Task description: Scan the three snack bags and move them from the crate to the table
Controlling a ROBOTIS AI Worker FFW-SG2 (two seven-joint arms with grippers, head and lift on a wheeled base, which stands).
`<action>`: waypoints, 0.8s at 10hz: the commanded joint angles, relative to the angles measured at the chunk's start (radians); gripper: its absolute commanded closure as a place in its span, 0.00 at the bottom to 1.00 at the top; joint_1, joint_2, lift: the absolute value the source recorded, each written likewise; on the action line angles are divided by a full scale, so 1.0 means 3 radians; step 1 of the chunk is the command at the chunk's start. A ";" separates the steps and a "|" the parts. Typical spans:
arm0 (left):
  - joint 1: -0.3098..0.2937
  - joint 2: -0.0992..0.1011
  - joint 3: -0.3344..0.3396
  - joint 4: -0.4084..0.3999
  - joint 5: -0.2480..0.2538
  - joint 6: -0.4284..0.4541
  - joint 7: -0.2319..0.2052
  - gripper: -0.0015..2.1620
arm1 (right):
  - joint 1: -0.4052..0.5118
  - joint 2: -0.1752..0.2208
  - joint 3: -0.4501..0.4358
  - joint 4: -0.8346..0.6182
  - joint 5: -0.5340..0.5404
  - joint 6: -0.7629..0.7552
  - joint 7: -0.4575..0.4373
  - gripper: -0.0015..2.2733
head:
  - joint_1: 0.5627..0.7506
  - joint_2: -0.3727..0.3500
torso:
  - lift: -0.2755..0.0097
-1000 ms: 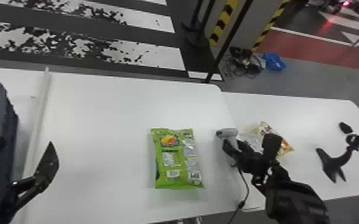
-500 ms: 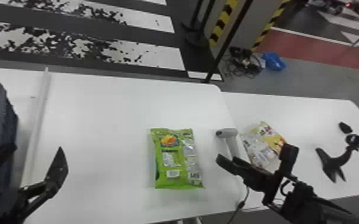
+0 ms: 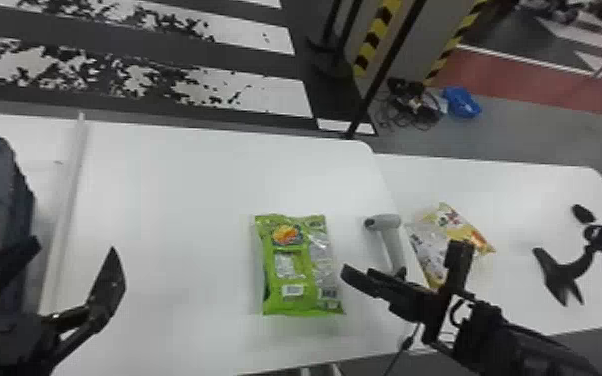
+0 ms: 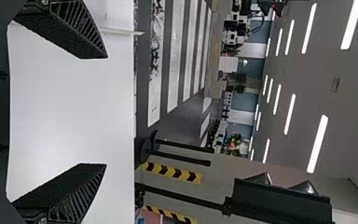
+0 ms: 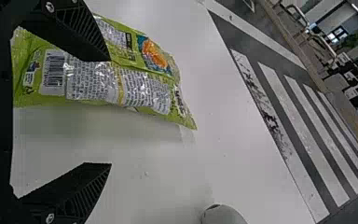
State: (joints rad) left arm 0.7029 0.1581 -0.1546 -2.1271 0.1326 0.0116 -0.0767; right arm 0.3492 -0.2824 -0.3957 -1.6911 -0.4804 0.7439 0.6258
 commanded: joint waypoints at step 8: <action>-0.0027 -0.0006 0.0076 0.0044 0.0013 0.0000 0.0010 0.02 | -0.0724 -0.0025 0.0685 0.0861 0.0584 -0.0273 0.0179 0.83 | 0.70 0.22 | 0.75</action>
State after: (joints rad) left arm 0.6953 0.1565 -0.1326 -2.1150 0.1360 0.0121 -0.0736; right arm 0.1420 -0.2922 -0.2014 -1.4508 -0.3268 0.6641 0.6817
